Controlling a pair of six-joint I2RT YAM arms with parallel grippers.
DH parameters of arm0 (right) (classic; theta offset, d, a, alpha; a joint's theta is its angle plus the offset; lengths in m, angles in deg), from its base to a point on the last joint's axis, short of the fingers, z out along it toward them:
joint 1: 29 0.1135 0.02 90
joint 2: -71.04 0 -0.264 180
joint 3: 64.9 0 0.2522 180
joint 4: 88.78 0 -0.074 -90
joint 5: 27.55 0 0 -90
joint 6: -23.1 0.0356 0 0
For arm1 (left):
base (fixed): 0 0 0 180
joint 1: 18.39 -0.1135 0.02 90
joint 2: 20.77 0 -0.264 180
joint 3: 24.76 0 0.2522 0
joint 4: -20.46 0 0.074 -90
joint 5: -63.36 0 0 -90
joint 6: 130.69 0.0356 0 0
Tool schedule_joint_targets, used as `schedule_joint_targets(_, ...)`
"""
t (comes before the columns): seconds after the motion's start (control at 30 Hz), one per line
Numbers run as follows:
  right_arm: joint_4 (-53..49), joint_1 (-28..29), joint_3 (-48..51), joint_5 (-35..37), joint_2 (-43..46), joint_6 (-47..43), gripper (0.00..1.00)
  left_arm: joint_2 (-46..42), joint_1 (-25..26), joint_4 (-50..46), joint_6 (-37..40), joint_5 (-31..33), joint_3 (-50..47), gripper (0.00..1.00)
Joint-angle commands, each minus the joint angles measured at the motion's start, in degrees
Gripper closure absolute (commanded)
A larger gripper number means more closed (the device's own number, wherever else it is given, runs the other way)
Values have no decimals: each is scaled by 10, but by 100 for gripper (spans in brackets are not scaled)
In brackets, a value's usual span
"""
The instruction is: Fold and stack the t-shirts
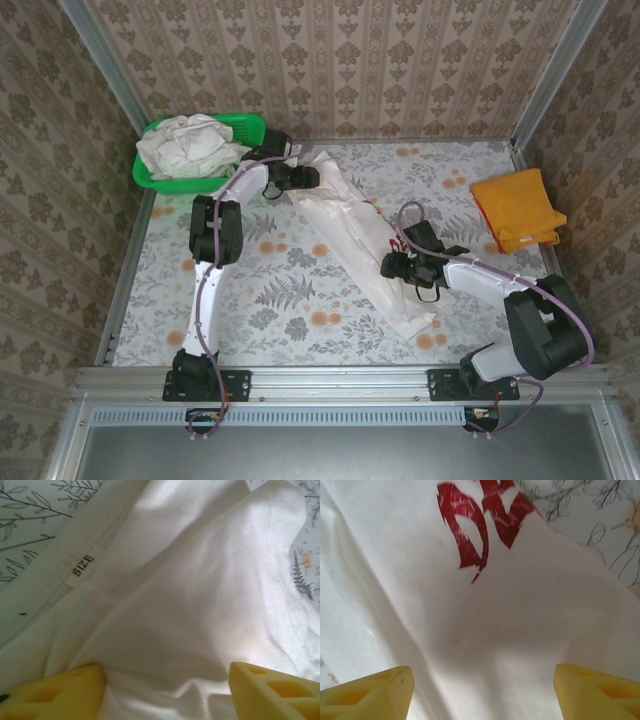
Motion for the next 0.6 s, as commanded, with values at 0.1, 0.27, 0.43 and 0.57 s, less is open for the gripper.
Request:
schedule_joint_targets(0.1,4,21,32,-37,2,0,26,-89,3,-26,-4,25,-34,3)
schedule_joint_targets(0.27,29,65,33,-43,-20,26,27,-195,-2,0,0,57,-77,0)
schedule_joint_targets(0.43,51,132,6,-46,-56,55,27,-331,-9,65,-10,86,-228,0)
schedule_joint_targets(0.57,71,177,-21,-56,-89,75,28,-429,-12,130,-32,110,-390,0)
